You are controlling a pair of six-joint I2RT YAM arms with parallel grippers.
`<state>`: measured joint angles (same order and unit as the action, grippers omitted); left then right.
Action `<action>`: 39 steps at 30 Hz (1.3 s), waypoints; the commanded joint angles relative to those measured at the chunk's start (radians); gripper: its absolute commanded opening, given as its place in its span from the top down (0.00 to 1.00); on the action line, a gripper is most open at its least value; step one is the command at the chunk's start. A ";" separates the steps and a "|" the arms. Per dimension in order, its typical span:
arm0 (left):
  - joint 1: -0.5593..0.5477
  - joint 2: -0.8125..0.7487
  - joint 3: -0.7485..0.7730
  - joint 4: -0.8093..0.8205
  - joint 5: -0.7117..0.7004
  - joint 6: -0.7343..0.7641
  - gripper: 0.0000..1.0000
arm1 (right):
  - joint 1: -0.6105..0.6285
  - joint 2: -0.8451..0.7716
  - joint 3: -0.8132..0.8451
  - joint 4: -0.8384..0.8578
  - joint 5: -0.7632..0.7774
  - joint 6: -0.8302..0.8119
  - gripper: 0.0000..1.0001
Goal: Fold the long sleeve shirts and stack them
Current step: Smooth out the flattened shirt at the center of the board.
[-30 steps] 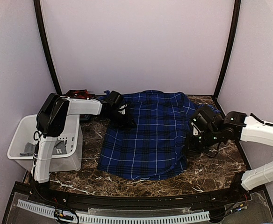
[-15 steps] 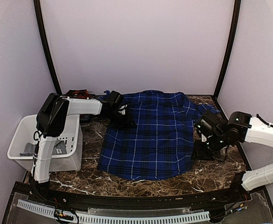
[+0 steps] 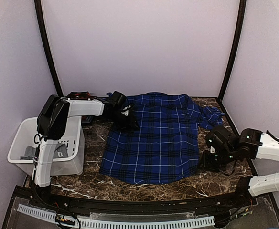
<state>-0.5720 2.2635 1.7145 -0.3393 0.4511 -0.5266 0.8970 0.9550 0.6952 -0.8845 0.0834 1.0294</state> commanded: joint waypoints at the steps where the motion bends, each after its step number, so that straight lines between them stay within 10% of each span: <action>1: -0.011 -0.094 0.024 -0.010 0.044 0.033 0.57 | 0.008 0.026 -0.063 0.079 0.005 0.042 0.69; 16: -0.168 -0.229 -0.119 0.081 0.134 0.031 0.55 | -0.006 0.454 0.155 0.409 0.006 -0.141 0.59; 39: -0.182 -0.312 -0.539 0.222 0.135 -0.120 0.62 | 0.108 0.601 0.220 0.271 0.123 -0.129 0.53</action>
<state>-0.7589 2.0079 1.2102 -0.1184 0.6136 -0.6392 0.9966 1.5452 0.9089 -0.5591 0.1333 0.8623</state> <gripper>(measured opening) 0.385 0.472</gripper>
